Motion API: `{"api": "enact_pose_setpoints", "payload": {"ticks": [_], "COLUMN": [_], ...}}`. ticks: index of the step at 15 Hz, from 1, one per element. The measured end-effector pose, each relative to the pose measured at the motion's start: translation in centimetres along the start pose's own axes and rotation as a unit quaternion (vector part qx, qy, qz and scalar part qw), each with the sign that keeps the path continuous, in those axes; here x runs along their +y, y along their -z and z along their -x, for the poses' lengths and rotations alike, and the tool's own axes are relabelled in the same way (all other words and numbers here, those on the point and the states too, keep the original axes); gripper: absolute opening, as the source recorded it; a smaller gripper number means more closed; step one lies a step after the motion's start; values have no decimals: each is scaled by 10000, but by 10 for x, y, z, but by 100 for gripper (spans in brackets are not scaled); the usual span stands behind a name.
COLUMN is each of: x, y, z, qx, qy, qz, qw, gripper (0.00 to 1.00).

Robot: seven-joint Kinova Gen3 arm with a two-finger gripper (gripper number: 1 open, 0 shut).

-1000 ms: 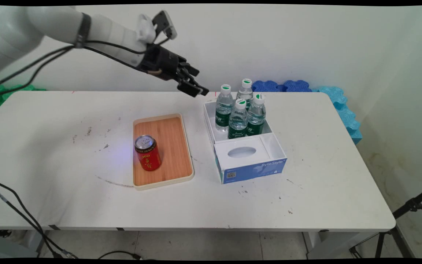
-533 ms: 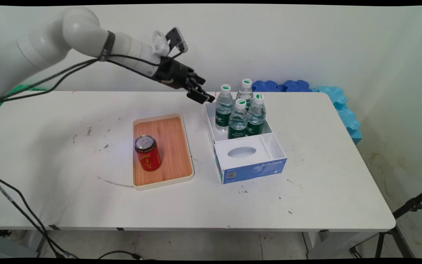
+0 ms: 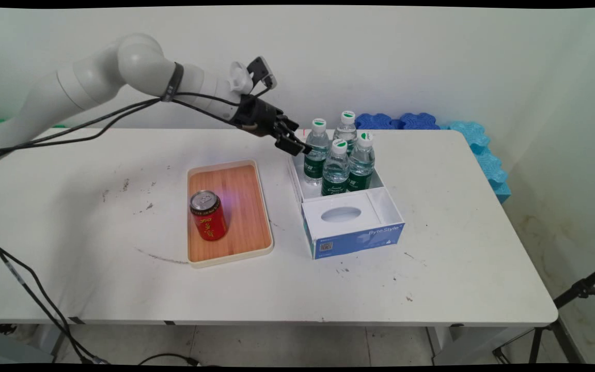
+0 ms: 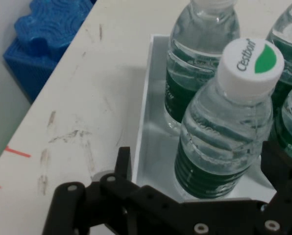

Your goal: Pick up the green bottle from the white box

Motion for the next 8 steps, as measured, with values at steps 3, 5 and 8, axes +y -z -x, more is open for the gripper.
{"api": "enact_pose_setpoints", "payload": {"ticks": [3,5,8], "x": [0,0,0], "y": [-11,-18,-25], "z": [4,5,6], "qx": [19,34,64], "qy": [26,48,96], "qz": [61,91,125], "qw": [10000,9999,9999], "gripper": [100,100,100]}}
